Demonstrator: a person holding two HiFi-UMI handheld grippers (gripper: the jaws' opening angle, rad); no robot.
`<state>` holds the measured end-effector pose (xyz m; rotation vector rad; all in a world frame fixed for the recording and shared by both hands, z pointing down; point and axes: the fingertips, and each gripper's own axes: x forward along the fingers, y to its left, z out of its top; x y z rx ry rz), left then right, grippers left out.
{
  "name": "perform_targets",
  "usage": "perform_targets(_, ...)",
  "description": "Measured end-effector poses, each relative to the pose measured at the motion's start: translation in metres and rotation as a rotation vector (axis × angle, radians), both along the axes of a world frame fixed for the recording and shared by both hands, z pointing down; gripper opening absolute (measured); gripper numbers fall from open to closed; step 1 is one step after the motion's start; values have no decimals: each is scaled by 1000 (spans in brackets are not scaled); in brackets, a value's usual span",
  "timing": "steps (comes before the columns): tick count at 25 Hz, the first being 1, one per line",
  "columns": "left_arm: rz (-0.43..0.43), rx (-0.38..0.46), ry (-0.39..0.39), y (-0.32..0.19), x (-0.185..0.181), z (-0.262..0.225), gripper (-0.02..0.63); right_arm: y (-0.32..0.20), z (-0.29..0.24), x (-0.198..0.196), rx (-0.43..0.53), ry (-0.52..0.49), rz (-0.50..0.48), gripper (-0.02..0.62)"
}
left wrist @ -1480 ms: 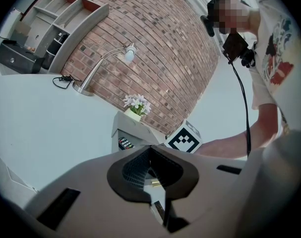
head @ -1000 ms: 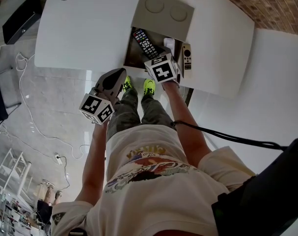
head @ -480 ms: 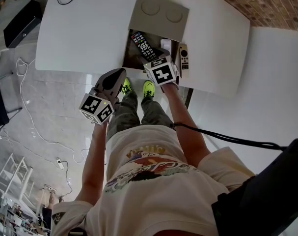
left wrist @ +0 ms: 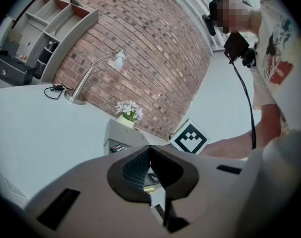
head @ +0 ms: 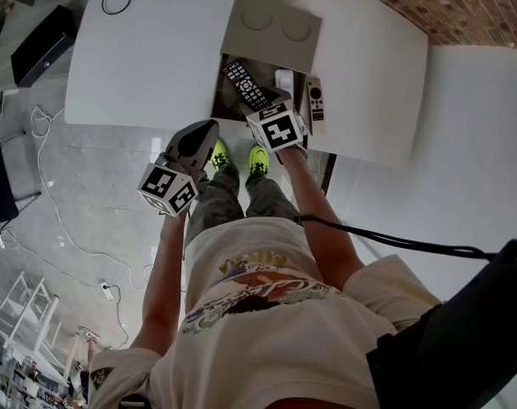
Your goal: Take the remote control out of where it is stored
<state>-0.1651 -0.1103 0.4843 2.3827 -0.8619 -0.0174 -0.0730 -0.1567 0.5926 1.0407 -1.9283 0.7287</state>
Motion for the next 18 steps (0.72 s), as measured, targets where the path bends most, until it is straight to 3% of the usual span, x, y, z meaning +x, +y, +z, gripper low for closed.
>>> perform_targets(18,9,60,-9,-2,2,-24,6,3,-27,3,54,-28,19,245)
